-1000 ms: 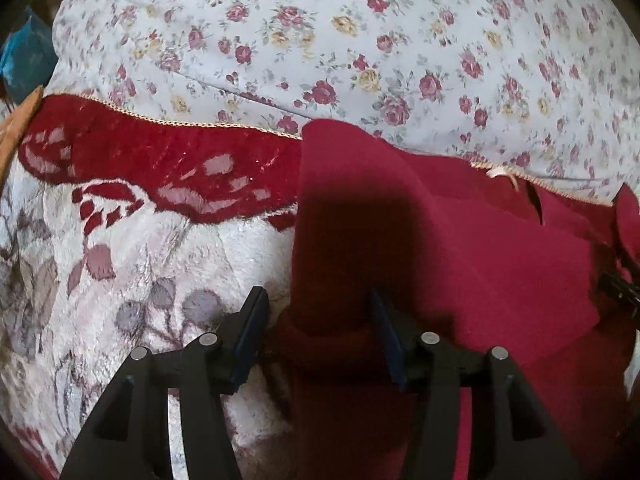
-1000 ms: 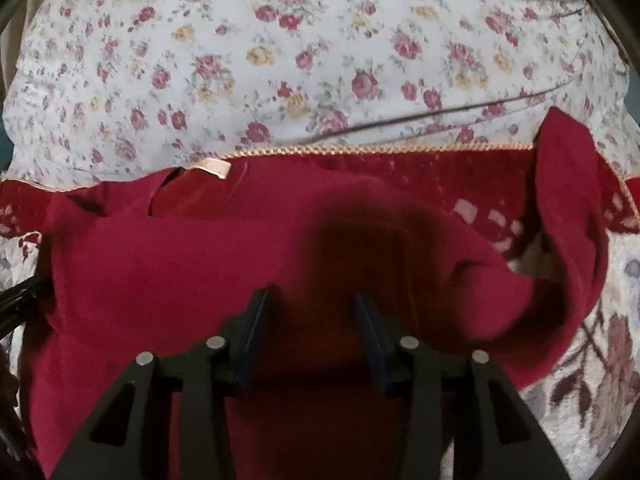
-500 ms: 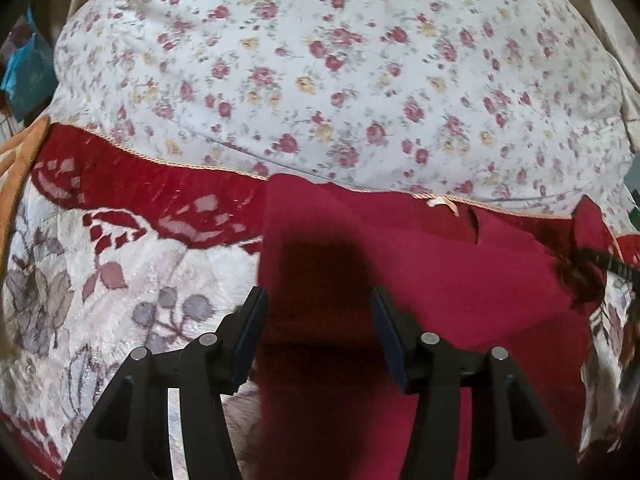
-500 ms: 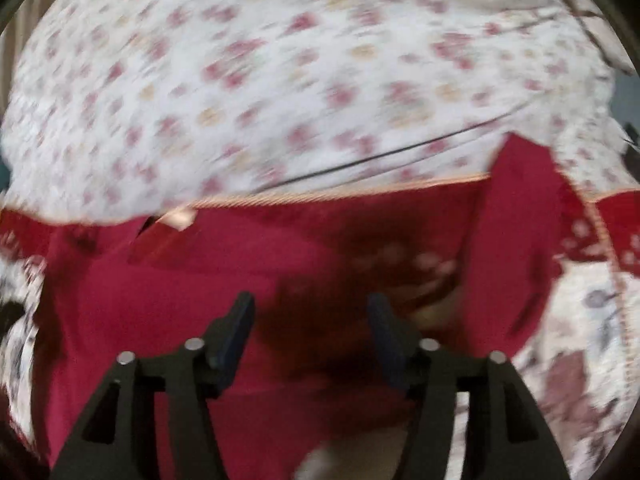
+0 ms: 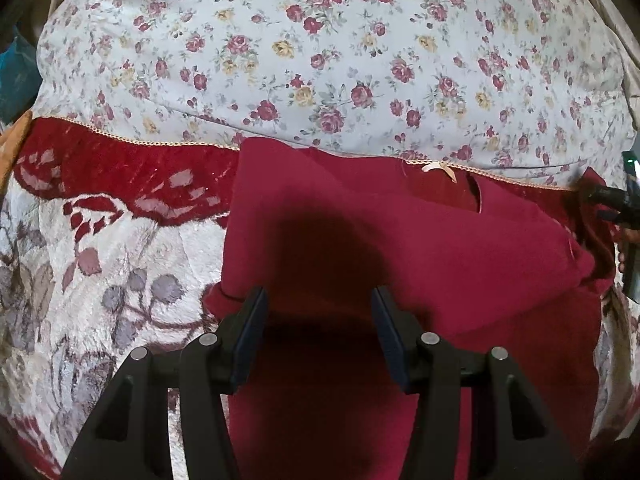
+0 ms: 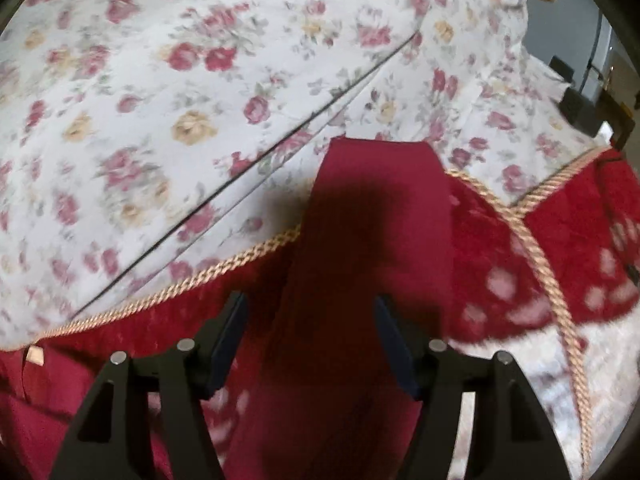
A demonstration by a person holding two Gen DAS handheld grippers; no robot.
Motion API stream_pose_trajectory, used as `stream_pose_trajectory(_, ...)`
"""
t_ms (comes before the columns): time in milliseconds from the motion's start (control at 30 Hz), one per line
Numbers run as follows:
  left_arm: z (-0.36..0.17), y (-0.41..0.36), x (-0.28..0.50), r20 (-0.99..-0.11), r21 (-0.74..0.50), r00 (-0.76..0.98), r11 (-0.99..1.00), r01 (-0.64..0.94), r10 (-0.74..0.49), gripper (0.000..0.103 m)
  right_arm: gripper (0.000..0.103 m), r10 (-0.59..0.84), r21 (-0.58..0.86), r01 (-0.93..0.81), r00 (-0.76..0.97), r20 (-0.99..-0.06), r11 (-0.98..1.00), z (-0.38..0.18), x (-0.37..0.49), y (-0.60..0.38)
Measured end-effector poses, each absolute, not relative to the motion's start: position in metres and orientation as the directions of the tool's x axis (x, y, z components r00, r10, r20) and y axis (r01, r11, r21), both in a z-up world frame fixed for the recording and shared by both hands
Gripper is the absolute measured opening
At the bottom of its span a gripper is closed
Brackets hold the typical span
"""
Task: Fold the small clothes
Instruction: 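Grasp the other sleeve with the right tool, then fold the held sleeve across the shirt body toward the left tool, release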
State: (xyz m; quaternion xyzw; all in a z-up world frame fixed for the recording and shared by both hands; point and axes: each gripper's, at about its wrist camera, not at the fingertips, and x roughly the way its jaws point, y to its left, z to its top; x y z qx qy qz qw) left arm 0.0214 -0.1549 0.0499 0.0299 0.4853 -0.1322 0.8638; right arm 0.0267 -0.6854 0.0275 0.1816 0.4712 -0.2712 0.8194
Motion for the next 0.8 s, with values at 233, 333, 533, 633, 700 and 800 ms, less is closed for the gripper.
stream_pose_trajectory(233,0.048,-0.149,0.023,-0.848,-0.073,0.494,0.966,0.250,-0.192,0.031,0.036,-0.332,-0.066,0.605,0.340,-0.880,0.794,0.008,0.044,-0.695)
stream_pose_trajectory(333,0.051,-0.144,0.023,-0.843,-0.090,0.498,0.967,0.239,-0.202,0.031,0.009,-0.287,-0.007,0.585,0.388,-0.876,0.811,0.021,0.033,-0.697)
stream_pose_trajectory(533,0.067,-0.126,0.020,-0.822,-0.130,0.528,0.973,0.192,-0.214,0.031,0.009,0.028,0.340,0.368,0.643,-0.766,0.865,0.089,-0.005,-0.655)
stream_pose_trajectory(633,0.076,-0.117,0.019,-0.804,-0.175,0.546,0.972,0.159,-0.234,0.031,0.009,0.204,0.398,0.133,0.688,-0.697,0.908,0.127,-0.013,-0.586)
stream_pose_trajectory(700,0.082,-0.112,0.017,-0.793,-0.208,0.554,0.967,0.146,-0.254,0.031,0.009,0.292,0.397,0.003,0.672,-0.681,0.918,0.137,-0.014,-0.536)
stream_pose_trajectory(800,0.088,-0.109,0.014,-0.777,-0.234,0.567,0.962,0.143,-0.273,0.031,0.010,0.410,0.388,-0.175,0.609,-0.680,0.905,0.132,-0.017,-0.452)
